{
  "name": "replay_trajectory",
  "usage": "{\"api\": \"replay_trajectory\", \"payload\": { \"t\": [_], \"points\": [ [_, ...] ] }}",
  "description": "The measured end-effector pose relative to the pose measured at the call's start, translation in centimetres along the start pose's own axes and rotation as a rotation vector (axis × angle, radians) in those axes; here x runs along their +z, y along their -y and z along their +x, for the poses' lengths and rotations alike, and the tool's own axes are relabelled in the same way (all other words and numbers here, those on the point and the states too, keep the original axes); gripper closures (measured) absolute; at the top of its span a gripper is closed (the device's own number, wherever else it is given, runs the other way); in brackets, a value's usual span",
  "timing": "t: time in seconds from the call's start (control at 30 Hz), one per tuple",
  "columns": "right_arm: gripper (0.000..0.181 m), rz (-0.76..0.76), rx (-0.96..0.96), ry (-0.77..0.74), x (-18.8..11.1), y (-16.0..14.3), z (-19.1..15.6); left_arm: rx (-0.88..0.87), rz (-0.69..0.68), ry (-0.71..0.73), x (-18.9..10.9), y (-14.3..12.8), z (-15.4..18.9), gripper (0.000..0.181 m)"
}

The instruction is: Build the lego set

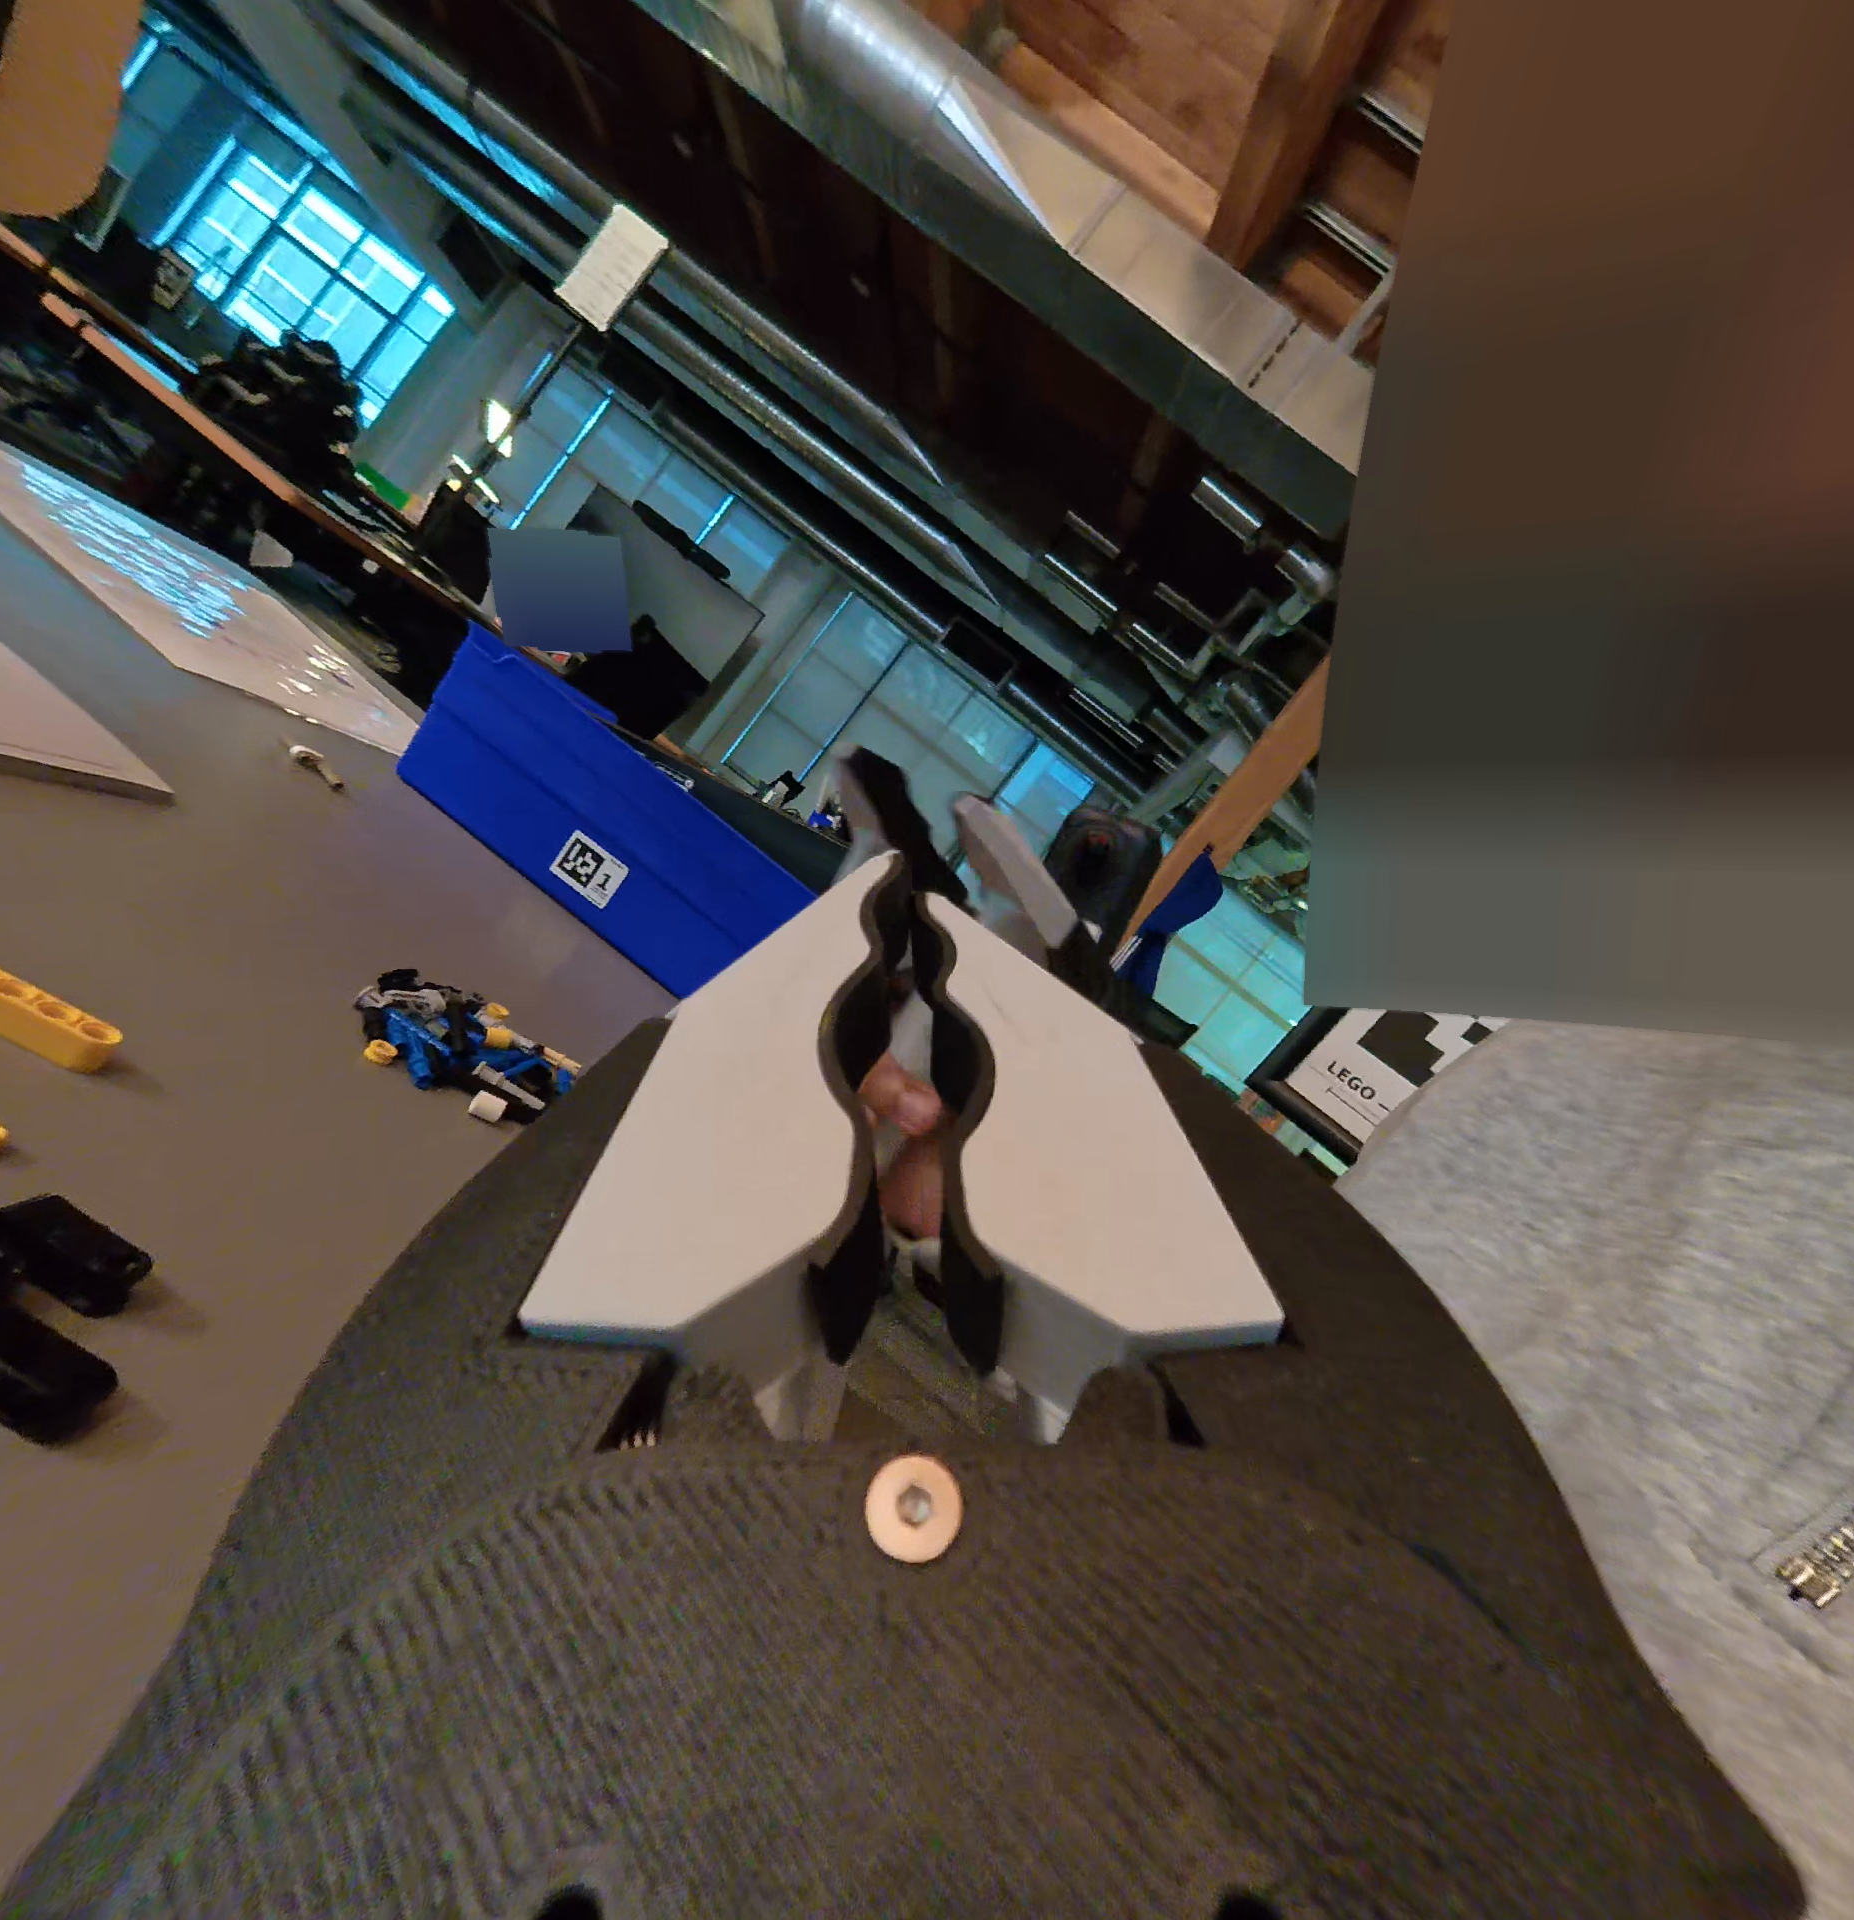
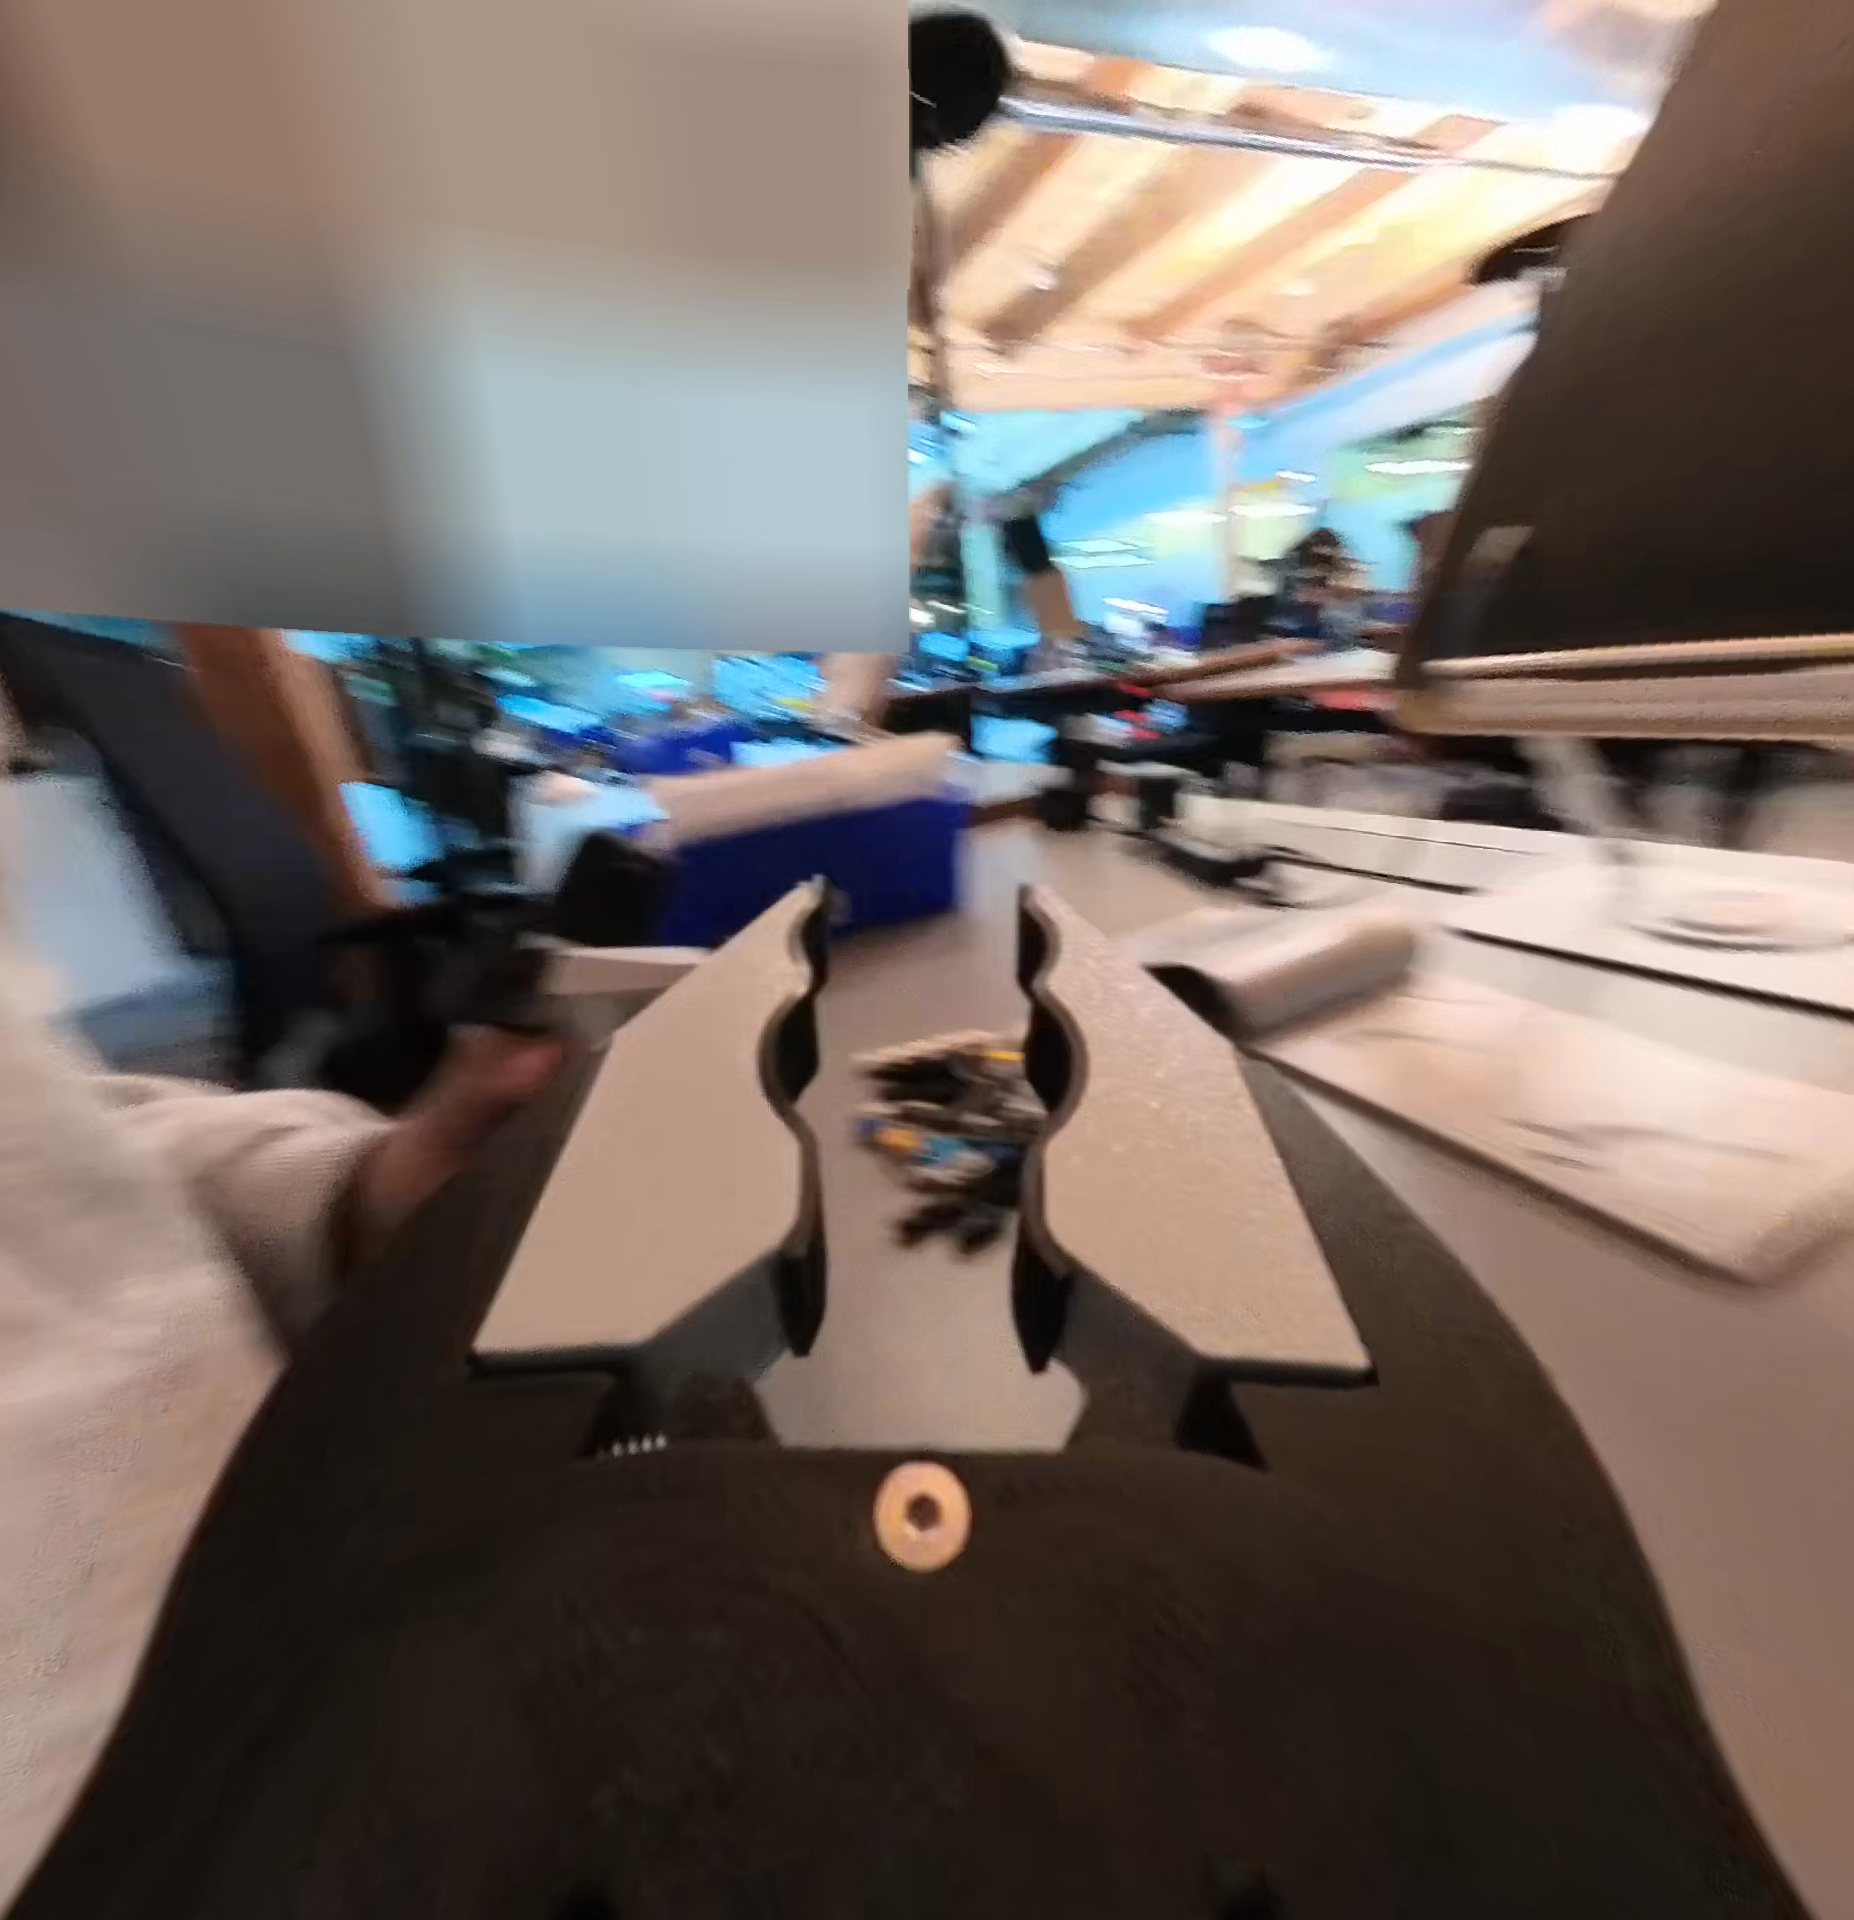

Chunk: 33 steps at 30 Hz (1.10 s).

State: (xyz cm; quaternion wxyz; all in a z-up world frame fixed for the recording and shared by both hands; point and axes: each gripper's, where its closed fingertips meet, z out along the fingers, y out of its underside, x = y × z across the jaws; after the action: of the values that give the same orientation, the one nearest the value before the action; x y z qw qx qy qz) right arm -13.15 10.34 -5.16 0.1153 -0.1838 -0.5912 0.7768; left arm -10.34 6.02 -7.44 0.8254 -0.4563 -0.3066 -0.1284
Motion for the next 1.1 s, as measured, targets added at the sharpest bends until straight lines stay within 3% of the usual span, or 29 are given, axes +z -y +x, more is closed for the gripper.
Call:
{"api": "replay_trajectory", "payload": {
  "t": [0.03, 0.13, 0.2, 0.27, 0.37, 0.53, 0.57, 0.63, 0.73, 0.83, 0.93, 1.03, 1.1],
  "points": [
    [0.143, -0.051, -0.05, -0.134, -0.2, 0.0, 2.6, 0.0, 0.003, 0.002, 0.0, 0.1, 0.0, 0.181],
    [0.149, -0.376, -0.173, -0.615, -2.9, -2.2, 12.8, -0.006, 0.008, 0.005, 0.0, 0.1, -0.1, 0.181],
    [0.143, -0.594, -0.254, -0.783, -4.4, -4.2, 18.3, -0.012, 0.013, 0.0, 0.0, 0.2, 0.1, 0.181],
    [0.142, -0.646, -0.295, -0.907, -5.0, -4.9, 23.2, -0.014, 0.016, -0.012, 0.0, 0.4, 0.4, 0.181],
    [0.124, -0.669, -0.151, -1.013, -5.8, -6.6, 28.8, 0.012, 0.019, -0.014, -0.2, 0.8, 0.7, 0.181],
    [0.122, -0.774, 0.035, -1.104, -7.6, -8.8, 33.9, 0.034, 0.029, -0.013, -0.8, 1.6, 0.6, 0.181],
    [0.13, -0.799, 0.068, -1.099, -7.8, -9.3, 34.4, 0.019, 0.038, -0.019, -0.9, 1.7, 0.6, 0.181],
    [0.168, -0.776, 0.158, -1.017, -7.0, -9.8, 34.4, -0.016, 0.049, -0.032, -0.9, 1.9, 0.6, 0.181],
    [0.169, -0.76, 0.212, -0.968, -7.0, -9.6, 33.6, -0.061, 0.043, -0.054, -0.9, 1.8, 0.7, 0.181],
    [0.169, -0.644, 0.091, -0.838, -4.9, -6.9, 29.4, -0.039, 0.031, -0.041, -0.9, 1.7, 0.5, 0.181],
    [0.169, -0.534, -0.114, -0.537, -0.8, -4.8, 20.0, -0.025, 0.008, 0.012, -0.9, 1.4, -0.5, 0.181],
    [0.168, -0.482, -0.299, -0.228, 1.8, -5.6, 8.5, -0.071, -0.035, 0.114, -0.8, 0.5, -2.5, 0.172],
    [0.168, -0.439, -0.377, -0.136, 2.3, -6.8, 3.0, -0.102, -0.086, 0.187, -0.8, -0.7, -3.8, 0.168]
  ]
}}
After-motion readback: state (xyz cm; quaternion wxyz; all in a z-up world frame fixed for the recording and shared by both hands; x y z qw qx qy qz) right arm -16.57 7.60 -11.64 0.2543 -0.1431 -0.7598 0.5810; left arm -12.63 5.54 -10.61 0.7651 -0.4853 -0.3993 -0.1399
